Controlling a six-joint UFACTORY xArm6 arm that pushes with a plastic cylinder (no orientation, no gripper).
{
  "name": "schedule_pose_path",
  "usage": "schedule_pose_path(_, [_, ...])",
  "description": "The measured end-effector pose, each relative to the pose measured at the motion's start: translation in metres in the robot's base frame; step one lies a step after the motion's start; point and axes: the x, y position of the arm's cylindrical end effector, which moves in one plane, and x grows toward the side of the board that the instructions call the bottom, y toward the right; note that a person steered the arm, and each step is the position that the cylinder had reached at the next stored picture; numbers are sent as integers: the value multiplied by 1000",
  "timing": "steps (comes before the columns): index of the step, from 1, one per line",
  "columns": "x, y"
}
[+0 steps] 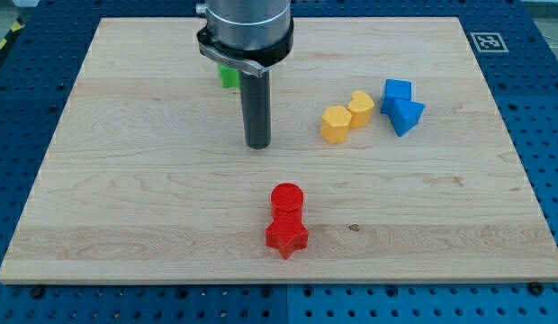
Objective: Push the yellow heart into the blue triangle
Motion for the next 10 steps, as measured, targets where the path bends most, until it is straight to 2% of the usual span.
schedule_pose_path(1, [-38,7])
schedule_pose_path(2, [-75,38])
schedule_pose_path(3, [-85,76])
schedule_pose_path(4, [-78,96])
schedule_pose_path(10, [-50,131])
